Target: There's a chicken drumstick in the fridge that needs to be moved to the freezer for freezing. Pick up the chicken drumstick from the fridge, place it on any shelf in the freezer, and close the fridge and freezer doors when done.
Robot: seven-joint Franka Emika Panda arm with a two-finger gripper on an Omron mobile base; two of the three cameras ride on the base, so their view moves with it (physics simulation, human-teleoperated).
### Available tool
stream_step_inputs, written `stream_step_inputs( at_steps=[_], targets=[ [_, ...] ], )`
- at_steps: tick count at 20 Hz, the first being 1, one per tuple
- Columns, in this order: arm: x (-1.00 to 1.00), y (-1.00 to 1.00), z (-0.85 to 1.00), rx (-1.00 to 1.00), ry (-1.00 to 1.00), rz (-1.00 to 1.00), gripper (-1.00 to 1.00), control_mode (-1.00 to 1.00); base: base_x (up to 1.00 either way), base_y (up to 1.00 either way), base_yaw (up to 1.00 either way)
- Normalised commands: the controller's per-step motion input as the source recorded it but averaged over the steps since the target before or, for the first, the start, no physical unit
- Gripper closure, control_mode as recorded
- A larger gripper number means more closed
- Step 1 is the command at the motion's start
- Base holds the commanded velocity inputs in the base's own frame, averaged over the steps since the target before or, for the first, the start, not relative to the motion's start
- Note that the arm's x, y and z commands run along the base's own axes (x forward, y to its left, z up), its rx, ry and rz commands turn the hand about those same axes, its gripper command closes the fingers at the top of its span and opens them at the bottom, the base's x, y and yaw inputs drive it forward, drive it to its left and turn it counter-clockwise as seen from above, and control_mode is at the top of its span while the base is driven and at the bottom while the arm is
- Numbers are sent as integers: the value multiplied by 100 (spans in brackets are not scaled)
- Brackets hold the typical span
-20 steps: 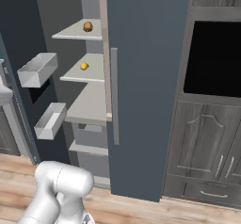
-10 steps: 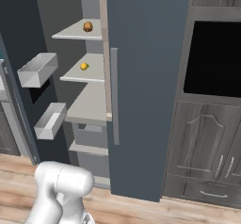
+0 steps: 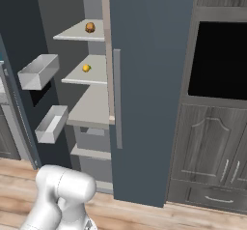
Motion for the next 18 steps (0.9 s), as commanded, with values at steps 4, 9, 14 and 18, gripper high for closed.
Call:
stream_step_inputs(
  at_steps=[4,9,14,18],
  targets=[
    [92,82,-27,-7,-6,-21,-100,-100,0,0,0],
    [81,47,-37,-10,-1,-14,-100,-100,0,0,0],
    [52,31,-40,-14,0,-10,-100,-100,0,0,0],
    [8,33,-30,-15,6,-3,-100,-100,0,0,0]
  ],
)
